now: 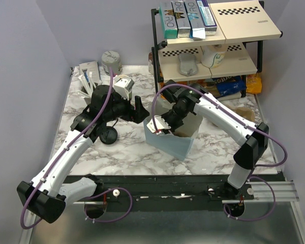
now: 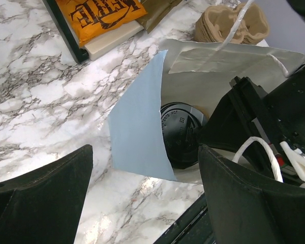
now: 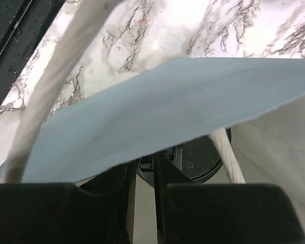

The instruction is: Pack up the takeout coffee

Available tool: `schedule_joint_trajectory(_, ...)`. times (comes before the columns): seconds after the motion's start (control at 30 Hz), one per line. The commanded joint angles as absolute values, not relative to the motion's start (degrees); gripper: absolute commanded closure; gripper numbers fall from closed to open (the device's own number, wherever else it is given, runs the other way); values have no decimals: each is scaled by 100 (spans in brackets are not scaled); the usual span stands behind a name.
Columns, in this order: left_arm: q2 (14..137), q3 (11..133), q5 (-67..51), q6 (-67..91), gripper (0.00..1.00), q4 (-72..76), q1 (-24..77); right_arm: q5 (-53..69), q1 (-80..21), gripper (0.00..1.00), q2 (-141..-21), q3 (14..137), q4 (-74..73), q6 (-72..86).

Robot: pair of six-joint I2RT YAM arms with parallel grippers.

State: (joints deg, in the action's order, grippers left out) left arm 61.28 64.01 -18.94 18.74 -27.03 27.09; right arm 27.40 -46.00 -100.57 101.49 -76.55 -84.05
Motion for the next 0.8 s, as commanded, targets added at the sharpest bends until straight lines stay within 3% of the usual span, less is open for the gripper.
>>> schedule_joint_trajectory(0.0,6170,6363,-2021,1916,7,-2601,2689,2874,-4579,99,-10178,10028,-8060,-8402)
schedule_joint_trajectory(0.6,6187,6390,-2030,1960,1,-2602,2681,2892,-4570,94,-10222,9879,-7805,-8271)
schedule_joint_trajectory(0.77,6196,6407,-2022,1986,1,-2593,2672,2865,-4570,82,-10169,9844,-7761,-8218)
